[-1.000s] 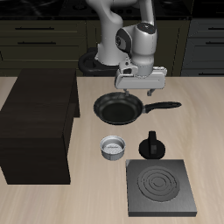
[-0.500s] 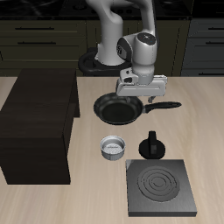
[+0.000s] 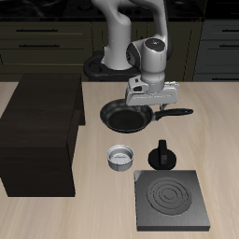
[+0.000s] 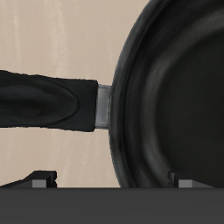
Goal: Place the frypan on top of the wooden shelf
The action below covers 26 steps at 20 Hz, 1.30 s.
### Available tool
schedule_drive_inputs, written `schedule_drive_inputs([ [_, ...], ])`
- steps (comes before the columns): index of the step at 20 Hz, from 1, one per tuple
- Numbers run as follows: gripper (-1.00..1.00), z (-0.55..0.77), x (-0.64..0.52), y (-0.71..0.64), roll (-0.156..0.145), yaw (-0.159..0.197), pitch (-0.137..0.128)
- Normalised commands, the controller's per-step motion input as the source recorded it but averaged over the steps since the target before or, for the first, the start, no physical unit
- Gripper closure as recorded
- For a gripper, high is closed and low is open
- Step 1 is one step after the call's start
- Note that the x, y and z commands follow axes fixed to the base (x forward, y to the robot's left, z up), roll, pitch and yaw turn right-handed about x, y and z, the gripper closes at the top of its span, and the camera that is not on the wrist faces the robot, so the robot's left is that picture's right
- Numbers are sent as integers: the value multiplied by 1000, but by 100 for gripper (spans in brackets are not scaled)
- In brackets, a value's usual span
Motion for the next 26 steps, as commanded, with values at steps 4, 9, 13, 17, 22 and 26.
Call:
schedule_drive_inputs([
  [4, 100, -184, 97, -93, 20, -5, 23],
  [9, 100, 42, 76, -150, -35, -3, -5],
  [13, 100, 122, 28, -93, -10, 7, -23],
  [17, 100, 228, -3, -87, 2, 6, -37],
  [22, 100, 164, 141, -34, -20, 24, -19],
  [26, 100, 293, 117, -34, -34, 47, -43],
])
